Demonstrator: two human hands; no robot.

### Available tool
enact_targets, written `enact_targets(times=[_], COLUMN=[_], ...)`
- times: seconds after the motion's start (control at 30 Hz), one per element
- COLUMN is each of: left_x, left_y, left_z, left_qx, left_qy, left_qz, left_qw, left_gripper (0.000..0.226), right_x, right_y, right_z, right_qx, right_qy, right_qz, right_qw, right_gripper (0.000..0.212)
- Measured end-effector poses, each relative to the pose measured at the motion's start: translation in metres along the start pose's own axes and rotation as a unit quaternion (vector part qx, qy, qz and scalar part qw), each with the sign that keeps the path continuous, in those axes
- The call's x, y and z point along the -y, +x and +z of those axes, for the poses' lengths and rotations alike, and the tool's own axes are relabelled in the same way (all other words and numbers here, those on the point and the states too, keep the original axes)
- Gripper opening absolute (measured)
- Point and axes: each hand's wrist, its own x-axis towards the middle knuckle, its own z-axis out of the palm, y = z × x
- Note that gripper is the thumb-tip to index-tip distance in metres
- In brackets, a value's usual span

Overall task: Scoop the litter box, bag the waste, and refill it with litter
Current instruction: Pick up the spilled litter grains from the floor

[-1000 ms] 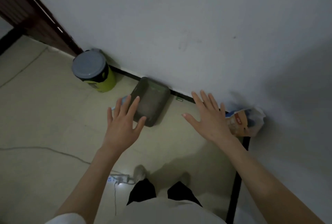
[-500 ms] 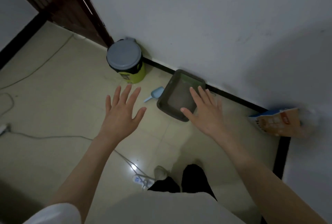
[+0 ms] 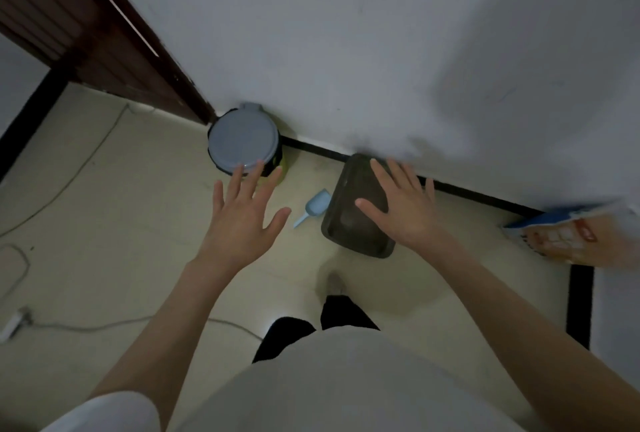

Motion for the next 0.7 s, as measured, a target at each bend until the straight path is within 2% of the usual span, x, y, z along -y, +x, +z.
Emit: enact_targets(times=[0.17, 0.33, 0.53, 0.7], left_x=[0.026, 0.061, 0.106, 0.127], left_y=[0.043, 0.086, 0.125, 0.147], left_z=[-0.012, 0.001, 0.018, 0.055], left_qx=[0.022, 0.071, 0.130, 0.168], left_qy=[0.007, 0.017, 0.040, 0.046], left_qz=[0.036, 0.128, 0.255, 0.298], left_qw=[0.999, 0.989, 0.957, 0.939], left_gripper=[0.068, 0.074, 0.077, 0.075], right_x=[0.024, 0.045, 0.086, 0.107], right_y=[0.029, 0.037, 0.031, 0.031], right_z=[-0.007, 0.007, 0.062, 0.113], right_qx=[-0.016, -0.017, -0.025, -0.016], right_qy=[-0.009, 0.017, 0.077, 0.116], right_qz=[0.018, 0.108, 0.226, 0.267], right_qw=[1.000, 0.994, 0.971, 0.957], right_gripper=[0.074, 0.073, 0.073, 0.072])
